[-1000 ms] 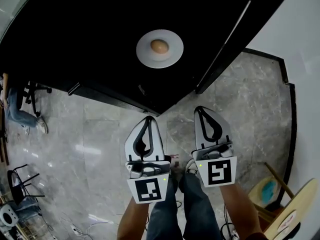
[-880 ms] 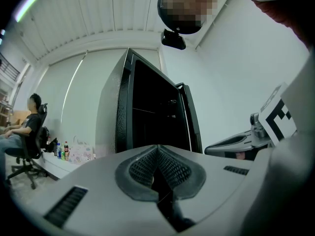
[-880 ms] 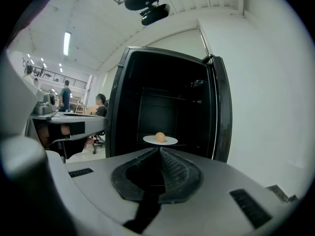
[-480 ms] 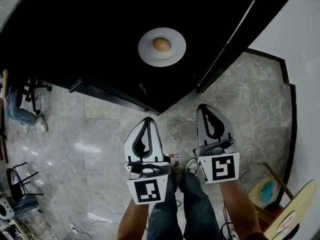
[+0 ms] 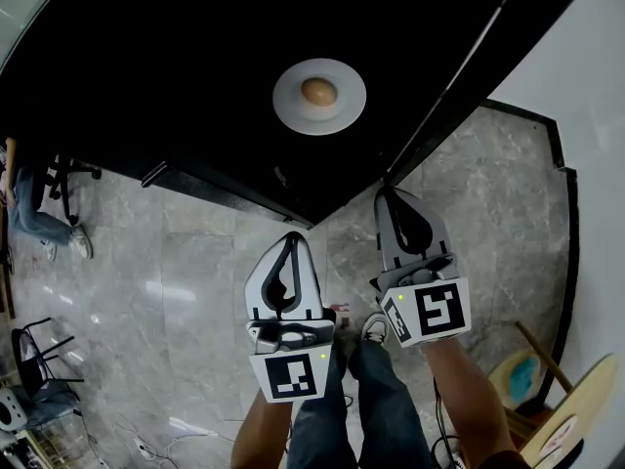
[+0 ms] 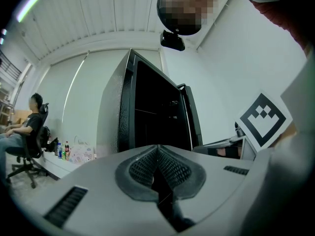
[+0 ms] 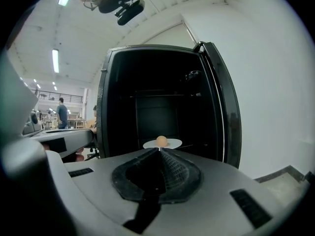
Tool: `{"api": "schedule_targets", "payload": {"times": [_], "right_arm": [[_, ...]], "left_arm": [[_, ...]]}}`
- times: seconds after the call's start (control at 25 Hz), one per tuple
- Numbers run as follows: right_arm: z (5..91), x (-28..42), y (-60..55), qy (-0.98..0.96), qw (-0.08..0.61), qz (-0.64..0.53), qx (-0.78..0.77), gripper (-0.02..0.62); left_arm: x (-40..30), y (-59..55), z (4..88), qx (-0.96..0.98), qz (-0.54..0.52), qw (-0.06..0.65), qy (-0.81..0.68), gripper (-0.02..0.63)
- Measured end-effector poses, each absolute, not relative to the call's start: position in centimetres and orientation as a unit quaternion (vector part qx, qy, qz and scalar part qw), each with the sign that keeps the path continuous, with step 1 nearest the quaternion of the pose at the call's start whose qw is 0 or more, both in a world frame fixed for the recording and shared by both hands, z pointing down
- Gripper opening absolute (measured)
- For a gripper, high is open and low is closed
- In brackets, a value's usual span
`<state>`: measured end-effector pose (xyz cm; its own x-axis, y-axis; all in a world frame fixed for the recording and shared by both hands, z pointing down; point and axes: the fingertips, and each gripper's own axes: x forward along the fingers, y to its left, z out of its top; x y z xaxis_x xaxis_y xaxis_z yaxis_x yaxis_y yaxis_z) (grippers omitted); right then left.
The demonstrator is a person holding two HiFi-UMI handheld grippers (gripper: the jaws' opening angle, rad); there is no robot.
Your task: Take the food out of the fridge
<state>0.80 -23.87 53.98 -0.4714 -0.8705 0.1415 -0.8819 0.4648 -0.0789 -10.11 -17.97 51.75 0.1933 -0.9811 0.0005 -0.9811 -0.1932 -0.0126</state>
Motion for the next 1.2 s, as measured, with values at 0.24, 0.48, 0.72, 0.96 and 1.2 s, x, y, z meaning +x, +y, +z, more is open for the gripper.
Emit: {"api": "schedule_targets", "payload": {"times": [0.24, 0.48, 0.72, 0.96, 1.2], "right_arm": [[54.5, 0.5, -24.7, -0.853, 0.032, 0.092, 0.514, 0.025], [54.9, 0.4, -25.7, -0.846, 0.010, 0.131, 0.518, 0.025], [55.3, -0.2, -27.2, -0.842, -0.015, 0.179, 0.509, 0.025], [55.9, -0.7, -28.3, -0.832, -0.040, 0.231, 0.503, 0.025], [56.8, -0.8, -29.2, -0.818, -0.067, 0.280, 0.499, 0.026]], "left_arm": [[-10.3, -18.1, 51.5, -0.773, -0.004, 0.007, 0.634, 0.012], [-10.5, -17.9, 51.2, -0.773, 0.000, 0.009, 0.634, 0.012], [-10.7, -18.0, 51.8, -0.774, -0.005, 0.004, 0.633, 0.012], [-11.0, -18.1, 51.7, -0.774, -0.005, 0.003, 0.634, 0.012], [-10.9, -18.0, 51.7, -0.777, -0.005, 0.005, 0.629, 0.012]]}}
